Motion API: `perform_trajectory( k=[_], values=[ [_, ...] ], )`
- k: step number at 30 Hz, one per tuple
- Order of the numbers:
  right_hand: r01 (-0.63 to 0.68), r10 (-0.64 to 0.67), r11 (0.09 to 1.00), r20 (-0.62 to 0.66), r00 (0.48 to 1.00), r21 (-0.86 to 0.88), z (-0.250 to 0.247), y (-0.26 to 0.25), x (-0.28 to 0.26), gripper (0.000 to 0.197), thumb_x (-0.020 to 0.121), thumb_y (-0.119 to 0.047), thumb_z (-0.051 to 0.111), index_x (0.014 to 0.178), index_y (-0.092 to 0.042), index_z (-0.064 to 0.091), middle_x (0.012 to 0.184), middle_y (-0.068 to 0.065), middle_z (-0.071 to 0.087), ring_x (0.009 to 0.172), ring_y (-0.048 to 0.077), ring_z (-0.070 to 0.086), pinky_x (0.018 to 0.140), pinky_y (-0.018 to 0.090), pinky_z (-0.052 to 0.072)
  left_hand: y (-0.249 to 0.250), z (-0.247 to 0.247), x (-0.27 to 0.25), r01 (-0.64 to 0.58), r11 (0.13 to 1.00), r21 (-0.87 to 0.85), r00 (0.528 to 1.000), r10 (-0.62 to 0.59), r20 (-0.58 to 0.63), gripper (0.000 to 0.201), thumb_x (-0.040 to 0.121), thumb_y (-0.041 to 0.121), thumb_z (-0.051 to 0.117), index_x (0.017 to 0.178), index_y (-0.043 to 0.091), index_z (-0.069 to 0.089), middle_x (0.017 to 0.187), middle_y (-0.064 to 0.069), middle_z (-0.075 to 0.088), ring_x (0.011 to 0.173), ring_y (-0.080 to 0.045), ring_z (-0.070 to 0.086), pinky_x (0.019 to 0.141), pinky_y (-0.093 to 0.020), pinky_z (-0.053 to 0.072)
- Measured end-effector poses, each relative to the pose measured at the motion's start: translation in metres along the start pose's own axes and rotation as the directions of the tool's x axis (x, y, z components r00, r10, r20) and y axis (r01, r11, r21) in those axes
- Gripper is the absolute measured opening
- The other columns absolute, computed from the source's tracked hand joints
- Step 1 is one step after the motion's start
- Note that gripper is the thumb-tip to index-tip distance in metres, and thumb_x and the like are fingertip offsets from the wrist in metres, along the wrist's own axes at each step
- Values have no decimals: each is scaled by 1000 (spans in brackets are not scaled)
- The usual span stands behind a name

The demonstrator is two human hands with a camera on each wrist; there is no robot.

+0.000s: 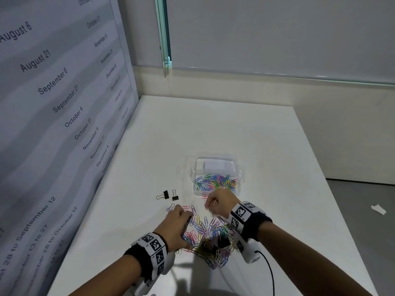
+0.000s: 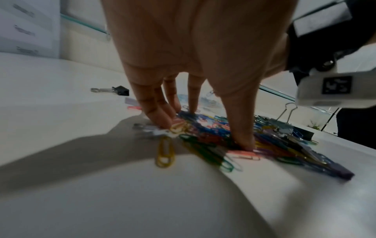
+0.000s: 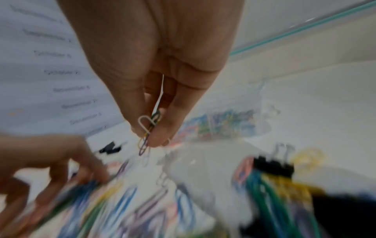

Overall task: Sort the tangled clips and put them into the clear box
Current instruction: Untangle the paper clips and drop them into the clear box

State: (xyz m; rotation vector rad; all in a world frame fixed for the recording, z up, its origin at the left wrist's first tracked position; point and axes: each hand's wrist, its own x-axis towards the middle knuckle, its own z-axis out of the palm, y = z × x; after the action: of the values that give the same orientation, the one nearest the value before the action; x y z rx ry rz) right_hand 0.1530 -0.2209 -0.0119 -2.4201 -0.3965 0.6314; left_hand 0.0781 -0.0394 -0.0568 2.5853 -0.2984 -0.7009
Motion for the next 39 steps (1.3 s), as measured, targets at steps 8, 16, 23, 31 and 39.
perform_trajectory(
  k=[8,16,23,31,39],
  values=[
    [-30,36,999,-141,989,44,-46,1,16,25,79,5,52,81,-8,74,90,13,74,71,13,59,60,13,44,15,-9,20,-14,999,-44,1000,14,6,17,85,16,59,101,11,57,105,-6,52,104,-25,54,88,-32,41],
    [-109,114,993,-249,962,35,-59,16,29,28,84,0,49,88,-13,73,101,9,72,69,11,60,60,11,40,25,-41,47,32,956,-291,991,-69,-115,11,84,5,60,86,11,70,101,-5,72,93,-17,65,87,-28,52],
    [-63,75,996,-228,971,59,-45,21,14,27,82,3,49,89,-11,71,101,9,71,68,9,53,64,15,40,44,-73,72,-2,911,-413,974,-92,-207,21,86,-3,54,94,7,71,103,-10,71,84,-13,58,69,-14,45],
    [30,-24,993,53,998,-115,-10,29,-6,20,78,-7,59,95,-13,68,103,9,68,70,6,52,70,17,39,56,-86,97,-17,828,-560,969,-125,-213,24,91,0,46,92,11,67,92,-12,66,75,-22,58,77,-37,53],
    [111,-8,946,320,947,-306,23,26,-4,88,56,-31,86,131,-22,40,126,13,37,117,28,37,102,40,39,47,-75,76,-2,825,-566,994,-58,-87,38,95,1,41,133,4,47,140,-12,49,131,-23,45,109,-26,31]
  ],
)
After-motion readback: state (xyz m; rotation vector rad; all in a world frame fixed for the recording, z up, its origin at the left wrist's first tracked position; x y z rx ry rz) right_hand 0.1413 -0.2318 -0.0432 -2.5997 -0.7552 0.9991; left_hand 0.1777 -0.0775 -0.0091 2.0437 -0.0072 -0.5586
